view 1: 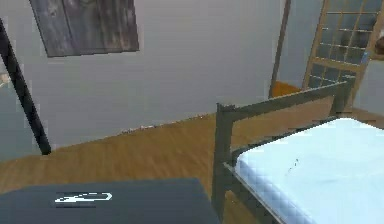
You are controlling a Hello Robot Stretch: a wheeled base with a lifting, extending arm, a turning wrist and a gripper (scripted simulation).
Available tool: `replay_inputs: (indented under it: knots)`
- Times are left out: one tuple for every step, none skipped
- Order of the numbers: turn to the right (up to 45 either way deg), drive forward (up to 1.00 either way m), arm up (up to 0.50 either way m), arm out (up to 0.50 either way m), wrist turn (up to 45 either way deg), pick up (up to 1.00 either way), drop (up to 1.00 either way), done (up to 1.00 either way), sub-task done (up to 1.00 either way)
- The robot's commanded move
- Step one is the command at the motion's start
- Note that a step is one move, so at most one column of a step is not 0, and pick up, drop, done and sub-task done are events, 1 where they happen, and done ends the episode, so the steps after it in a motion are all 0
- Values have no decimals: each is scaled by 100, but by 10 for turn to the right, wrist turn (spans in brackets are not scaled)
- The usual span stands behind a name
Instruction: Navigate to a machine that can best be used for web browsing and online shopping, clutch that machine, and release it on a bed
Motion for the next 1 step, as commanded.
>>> replay_inputs:
  knots:
    - [450,0,0,0,0,0,0,0,0]
